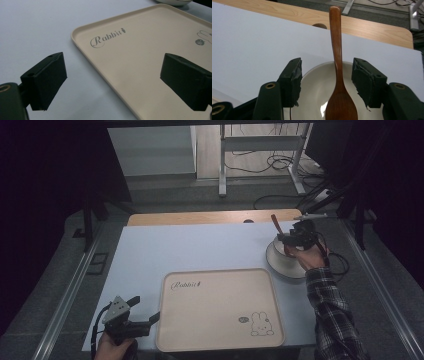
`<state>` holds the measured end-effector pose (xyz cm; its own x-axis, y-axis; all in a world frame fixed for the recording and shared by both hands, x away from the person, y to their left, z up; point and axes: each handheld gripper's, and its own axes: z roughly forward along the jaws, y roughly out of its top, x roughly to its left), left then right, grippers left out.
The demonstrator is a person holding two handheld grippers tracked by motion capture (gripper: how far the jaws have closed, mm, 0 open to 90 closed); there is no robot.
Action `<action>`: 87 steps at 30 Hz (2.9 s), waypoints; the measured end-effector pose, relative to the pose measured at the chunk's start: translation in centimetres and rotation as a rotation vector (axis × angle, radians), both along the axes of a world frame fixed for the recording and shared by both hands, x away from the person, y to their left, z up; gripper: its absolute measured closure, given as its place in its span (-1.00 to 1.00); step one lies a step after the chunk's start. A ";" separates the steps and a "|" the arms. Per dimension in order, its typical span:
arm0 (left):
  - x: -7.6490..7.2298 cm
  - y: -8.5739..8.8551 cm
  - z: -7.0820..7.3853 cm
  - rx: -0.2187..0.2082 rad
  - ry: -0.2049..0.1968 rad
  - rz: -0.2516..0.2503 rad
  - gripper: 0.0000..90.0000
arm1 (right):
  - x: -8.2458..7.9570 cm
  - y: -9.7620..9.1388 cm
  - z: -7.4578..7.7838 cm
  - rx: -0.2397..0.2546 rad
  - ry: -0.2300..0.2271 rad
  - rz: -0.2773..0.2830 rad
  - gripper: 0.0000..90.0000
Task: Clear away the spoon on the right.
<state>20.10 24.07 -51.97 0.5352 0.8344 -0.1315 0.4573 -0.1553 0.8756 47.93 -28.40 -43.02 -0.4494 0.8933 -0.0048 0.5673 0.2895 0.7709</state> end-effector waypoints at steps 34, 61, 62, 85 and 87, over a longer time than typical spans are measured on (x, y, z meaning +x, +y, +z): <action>-0.1 0.0 0.0 0.000 -0.005 -0.001 -0.85 | 6.0 2.2 -1.2 -0.123 0.043 0.028 0.73; -0.1 -0.1 0.0 0.010 -0.007 -0.001 -0.85 | 2.9 3.3 5.8 -0.150 0.070 0.116 0.73; -0.1 -0.1 0.0 0.011 -0.007 -0.001 -0.85 | 2.7 3.4 5.8 -0.151 0.078 0.116 0.73; -0.1 -0.1 0.0 0.016 -0.007 -0.002 -0.85 | -2.8 4.8 6.0 -0.169 0.154 0.198 0.73; -0.1 -0.1 0.0 0.016 -0.007 -0.002 -0.85 | -3.3 4.9 5.9 -0.163 0.162 0.196 0.73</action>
<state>20.03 23.94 -51.94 0.5378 0.8353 -0.1143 0.4512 -0.1707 0.8759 44.64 -23.49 -37.07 -0.6201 0.7825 -0.0554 0.5999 0.5185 0.6094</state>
